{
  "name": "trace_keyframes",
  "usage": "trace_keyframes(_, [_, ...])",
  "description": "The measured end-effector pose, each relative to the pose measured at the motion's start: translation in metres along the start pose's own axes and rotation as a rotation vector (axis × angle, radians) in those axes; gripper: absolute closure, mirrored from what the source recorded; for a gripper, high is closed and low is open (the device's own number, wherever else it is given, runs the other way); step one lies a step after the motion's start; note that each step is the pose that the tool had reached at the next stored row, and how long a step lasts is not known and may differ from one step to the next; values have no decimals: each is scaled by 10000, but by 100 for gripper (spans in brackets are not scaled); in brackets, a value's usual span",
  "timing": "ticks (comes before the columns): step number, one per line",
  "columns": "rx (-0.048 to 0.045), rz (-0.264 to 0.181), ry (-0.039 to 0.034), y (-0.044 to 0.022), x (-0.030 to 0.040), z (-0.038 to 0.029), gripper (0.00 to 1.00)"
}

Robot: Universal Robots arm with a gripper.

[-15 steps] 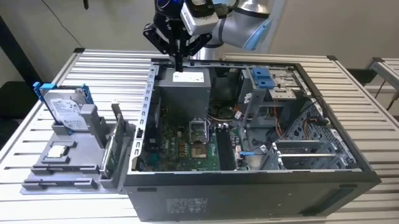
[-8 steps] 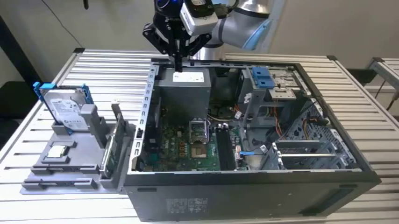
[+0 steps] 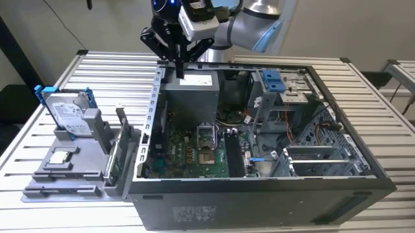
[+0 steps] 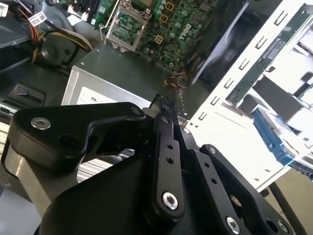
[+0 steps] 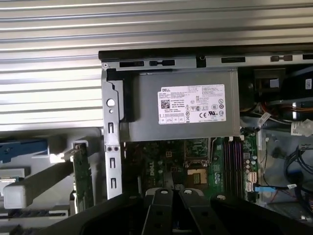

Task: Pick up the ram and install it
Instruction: 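Reach for the ram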

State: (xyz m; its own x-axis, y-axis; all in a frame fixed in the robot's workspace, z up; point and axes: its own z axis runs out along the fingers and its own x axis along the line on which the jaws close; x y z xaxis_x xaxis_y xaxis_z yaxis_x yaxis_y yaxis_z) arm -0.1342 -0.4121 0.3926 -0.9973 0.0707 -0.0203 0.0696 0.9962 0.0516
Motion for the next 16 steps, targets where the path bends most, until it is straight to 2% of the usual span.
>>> trace_keyframes(5, [-5,-6,-19,-56,111,-3,89])
trace_keyframes(16, [-15,-15,-103,-154,554,-12,89])
